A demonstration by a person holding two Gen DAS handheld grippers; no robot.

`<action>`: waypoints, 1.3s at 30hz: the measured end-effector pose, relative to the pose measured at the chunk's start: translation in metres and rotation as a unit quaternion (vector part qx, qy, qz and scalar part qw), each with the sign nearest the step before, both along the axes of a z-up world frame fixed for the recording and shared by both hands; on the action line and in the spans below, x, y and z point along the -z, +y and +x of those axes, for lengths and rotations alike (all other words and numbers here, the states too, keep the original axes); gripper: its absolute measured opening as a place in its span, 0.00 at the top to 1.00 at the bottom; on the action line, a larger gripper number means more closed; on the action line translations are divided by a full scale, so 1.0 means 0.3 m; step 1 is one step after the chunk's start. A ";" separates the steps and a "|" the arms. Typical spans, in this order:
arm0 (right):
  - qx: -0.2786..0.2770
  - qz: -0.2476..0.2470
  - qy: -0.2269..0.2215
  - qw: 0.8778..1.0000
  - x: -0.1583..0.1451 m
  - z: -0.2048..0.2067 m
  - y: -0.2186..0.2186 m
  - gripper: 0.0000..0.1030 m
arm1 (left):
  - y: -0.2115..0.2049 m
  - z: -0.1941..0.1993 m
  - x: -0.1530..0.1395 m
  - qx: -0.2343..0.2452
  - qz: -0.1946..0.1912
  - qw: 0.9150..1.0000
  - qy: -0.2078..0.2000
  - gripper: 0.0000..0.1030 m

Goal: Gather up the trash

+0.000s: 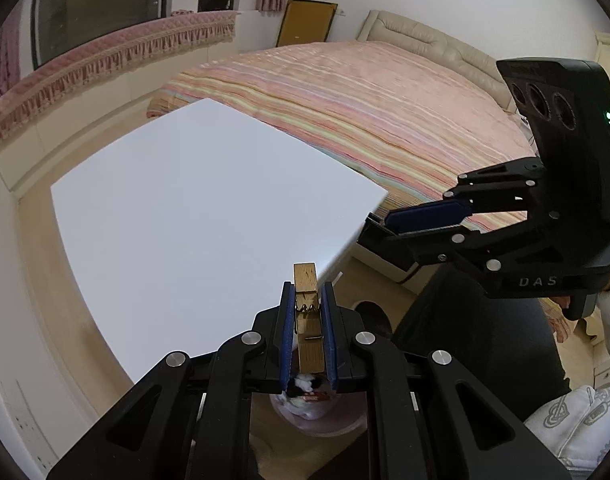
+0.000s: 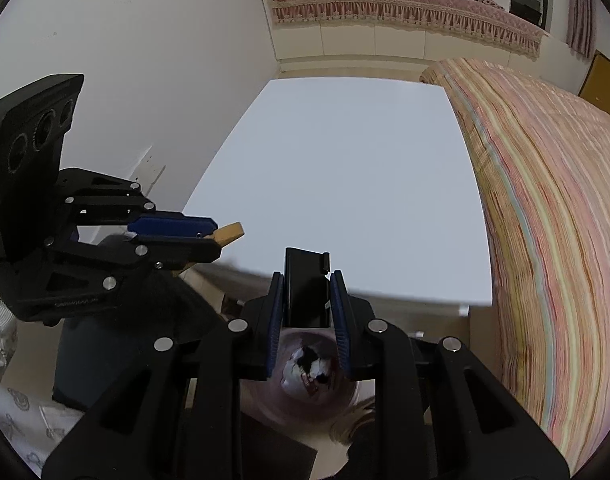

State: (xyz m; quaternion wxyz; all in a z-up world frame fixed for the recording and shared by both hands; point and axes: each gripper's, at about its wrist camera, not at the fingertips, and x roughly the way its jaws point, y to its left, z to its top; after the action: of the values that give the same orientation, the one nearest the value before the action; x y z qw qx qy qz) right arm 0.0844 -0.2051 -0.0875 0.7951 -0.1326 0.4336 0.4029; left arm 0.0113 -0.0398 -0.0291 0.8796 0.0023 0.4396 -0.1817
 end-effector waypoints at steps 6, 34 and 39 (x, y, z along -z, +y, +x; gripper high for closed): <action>0.001 0.006 0.015 1.000 0.033 -0.079 -0.055 0.78 | -0.035 -0.073 0.029 -0.007 -0.009 1.000 0.011 0.87; 0.020 -0.007 0.041 0.999 0.124 -0.151 -0.117 0.09 | -0.057 -0.138 0.084 -0.056 -0.001 0.998 0.015 0.10; 0.026 -0.008 0.043 0.999 0.131 -0.150 -0.118 0.05 | -0.035 -0.141 0.083 -0.076 -0.005 0.997 0.015 0.07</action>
State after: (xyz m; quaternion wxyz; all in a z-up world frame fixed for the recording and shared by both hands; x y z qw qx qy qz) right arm 0.0394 -0.2404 -0.1267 0.7850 -0.1100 0.4737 0.3837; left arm -0.0311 -0.0503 -0.0542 0.8842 -0.0379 0.4508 -0.1162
